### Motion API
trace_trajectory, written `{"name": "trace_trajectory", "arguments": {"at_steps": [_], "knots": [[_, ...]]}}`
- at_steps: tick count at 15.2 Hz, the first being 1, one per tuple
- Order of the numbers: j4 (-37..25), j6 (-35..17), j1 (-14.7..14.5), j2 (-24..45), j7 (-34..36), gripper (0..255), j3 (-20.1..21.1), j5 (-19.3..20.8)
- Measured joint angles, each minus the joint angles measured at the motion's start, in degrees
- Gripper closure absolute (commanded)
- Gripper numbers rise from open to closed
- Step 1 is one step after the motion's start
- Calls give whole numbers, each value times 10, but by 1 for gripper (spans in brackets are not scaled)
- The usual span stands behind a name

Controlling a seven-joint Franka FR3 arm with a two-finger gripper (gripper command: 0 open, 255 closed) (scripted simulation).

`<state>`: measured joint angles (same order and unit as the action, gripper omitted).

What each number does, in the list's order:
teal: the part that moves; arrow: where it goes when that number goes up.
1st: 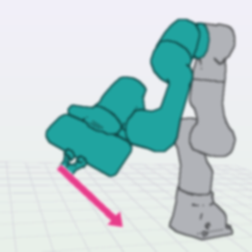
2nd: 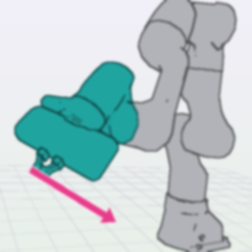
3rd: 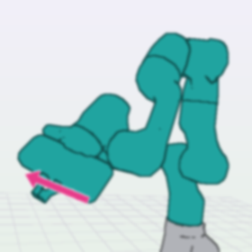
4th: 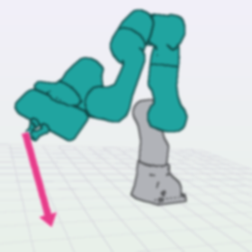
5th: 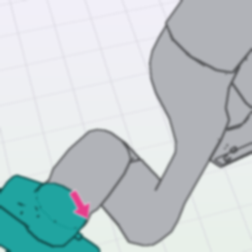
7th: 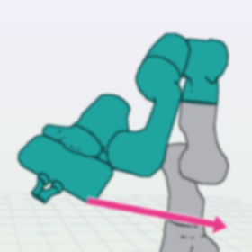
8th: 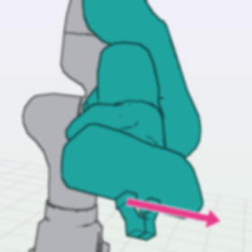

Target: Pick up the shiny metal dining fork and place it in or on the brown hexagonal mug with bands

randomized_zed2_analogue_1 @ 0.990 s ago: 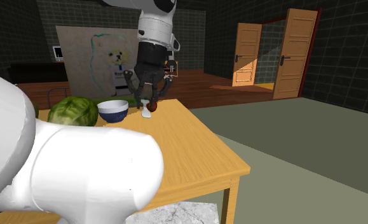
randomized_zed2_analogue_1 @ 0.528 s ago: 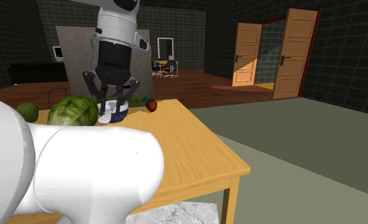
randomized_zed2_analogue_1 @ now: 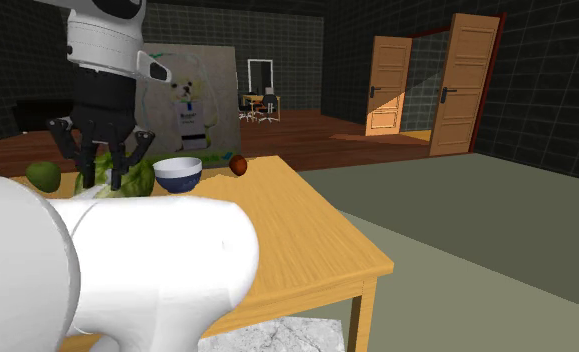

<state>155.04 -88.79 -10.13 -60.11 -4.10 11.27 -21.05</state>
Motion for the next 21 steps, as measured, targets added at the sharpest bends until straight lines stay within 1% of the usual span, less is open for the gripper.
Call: {"name": "trace_trajectory", "arguments": {"at_steps": [5,9,12,14,21], "knots": [[-9,-15,-39,0,72,255,80,-76],[-27,-31,-63,12,128,255,144,-132],[-54,-47,-72,36,166,255,191,-167],[-61,-61,-76,47,185,255,219,-188],[-24,-111,-84,55,179,255,256,-220]]}}
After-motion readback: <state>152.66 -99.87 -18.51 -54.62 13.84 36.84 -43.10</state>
